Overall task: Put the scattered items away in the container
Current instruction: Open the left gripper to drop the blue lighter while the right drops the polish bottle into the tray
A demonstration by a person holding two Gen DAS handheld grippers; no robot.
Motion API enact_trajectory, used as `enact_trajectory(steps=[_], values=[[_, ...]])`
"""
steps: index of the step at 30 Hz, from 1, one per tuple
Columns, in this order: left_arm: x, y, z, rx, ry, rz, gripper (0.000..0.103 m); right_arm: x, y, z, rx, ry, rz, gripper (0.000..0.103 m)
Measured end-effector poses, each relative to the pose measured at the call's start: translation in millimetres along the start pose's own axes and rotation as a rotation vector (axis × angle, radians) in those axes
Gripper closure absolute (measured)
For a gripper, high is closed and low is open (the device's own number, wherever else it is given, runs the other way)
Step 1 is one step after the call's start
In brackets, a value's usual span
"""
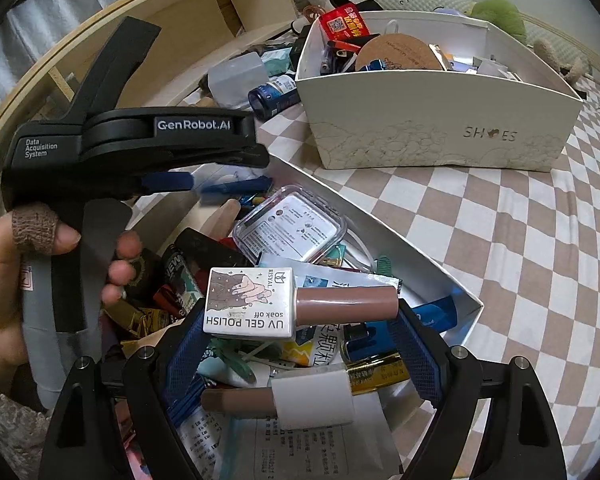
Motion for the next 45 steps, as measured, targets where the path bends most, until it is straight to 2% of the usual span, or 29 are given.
enact_trajectory(steps=[13, 18, 24, 33, 45], values=[[-6.4, 5.9, -0.7, 0.025, 0.002, 0.006, 0.004, 7.7, 3.9, 2.0, 0.008, -0.002, 0.017, 0.015], [-11.1, 4.0, -2.2, 0.057, -0.001, 0.015, 0.004, 4.8, -1.4, 6.5, 0.053, -0.037, 0.036, 0.001], [-19.9, 0.8, -6.9, 0.092, -0.008, 0.026, 0.004, -3.3, -2.3, 7.1, 0.062, -0.053, 0.027, 0.001], [-45.3, 4.4, -13.2, 0.111, -0.034, 0.04, 0.004, -20.8, 0.2, 3.1, 0.057, -0.074, -0.008, 0.001], [-104.0, 9.7, -23.7, 0.125, -0.126, 0.055, 0.005, -60.7, 13.5, 0.8, 0.015, -0.138, -0.06, 0.001]])
Point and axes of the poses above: each gripper's, at about its wrist camera, not at the fingertips, and x roughly the way its jaws point, y to its left, z to its top, the point moved 1 cm from there along x, roughly the way its jaws point, and after that the axes turned 6 degrees about -z, right-handed, at the moved point
